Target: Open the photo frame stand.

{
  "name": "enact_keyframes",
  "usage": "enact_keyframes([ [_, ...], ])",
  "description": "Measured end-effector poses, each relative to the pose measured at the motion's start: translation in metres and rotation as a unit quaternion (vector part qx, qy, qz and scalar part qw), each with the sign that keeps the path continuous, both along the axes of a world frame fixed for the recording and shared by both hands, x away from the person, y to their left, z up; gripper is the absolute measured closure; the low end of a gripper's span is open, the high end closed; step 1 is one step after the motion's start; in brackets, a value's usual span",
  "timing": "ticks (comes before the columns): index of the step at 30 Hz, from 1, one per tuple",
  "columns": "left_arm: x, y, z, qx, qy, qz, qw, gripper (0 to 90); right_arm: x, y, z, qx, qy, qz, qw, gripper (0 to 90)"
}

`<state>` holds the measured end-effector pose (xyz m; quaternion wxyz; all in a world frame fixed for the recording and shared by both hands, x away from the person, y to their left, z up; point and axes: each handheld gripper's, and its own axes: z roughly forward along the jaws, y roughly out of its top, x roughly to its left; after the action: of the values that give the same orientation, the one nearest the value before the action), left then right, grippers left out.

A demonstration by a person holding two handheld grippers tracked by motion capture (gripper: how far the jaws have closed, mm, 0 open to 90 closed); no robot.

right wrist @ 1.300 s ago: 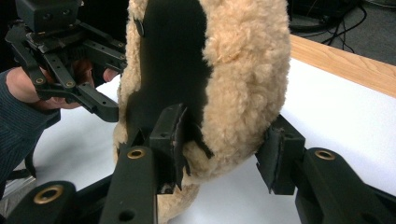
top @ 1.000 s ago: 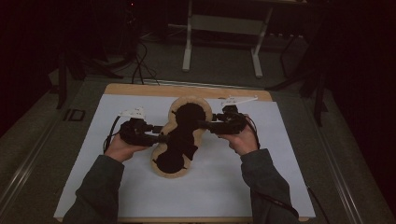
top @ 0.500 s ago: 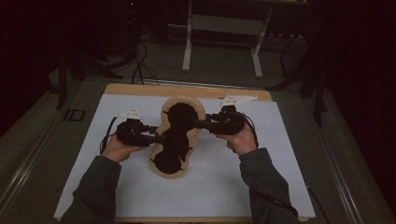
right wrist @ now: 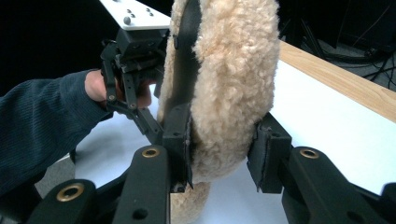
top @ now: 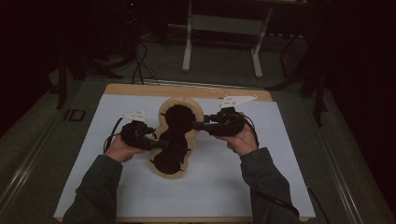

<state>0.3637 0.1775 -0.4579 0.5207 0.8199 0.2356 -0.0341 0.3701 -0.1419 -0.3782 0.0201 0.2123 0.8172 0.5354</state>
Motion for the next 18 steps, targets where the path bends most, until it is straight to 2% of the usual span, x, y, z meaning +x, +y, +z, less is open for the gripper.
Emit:
enact_keyframes([
  [5, -0.002, 0.000, 0.001, -0.005, -0.007, -0.008, 0.9999, 52.7, 0.001, -0.005, -0.002, -0.008, -0.002, -0.003, 1.0000, 61.5],
  [6, -0.004, 0.000, 0.003, -0.012, -0.009, -0.020, 0.9997, 58.2, 0.002, -0.008, -0.004, -0.015, 0.000, -0.012, 0.9998, 59.5],
  [7, -0.004, 0.000, 0.003, -0.012, -0.009, -0.020, 0.9997, 60.2, 0.002, -0.009, -0.005, -0.017, 0.000, -0.015, 0.9997, 58.6],
  [14, -0.009, -0.001, 0.006, -0.015, -0.017, -0.037, 0.9991, 66.3, 0.004, -0.013, -0.009, -0.016, 0.005, -0.021, 0.9996, 53.5],
  [18, -0.012, -0.003, 0.007, -0.010, -0.023, -0.034, 0.9991, 67.0, 0.004, -0.013, -0.010, -0.016, 0.007, -0.024, 0.9996, 51.4],
])
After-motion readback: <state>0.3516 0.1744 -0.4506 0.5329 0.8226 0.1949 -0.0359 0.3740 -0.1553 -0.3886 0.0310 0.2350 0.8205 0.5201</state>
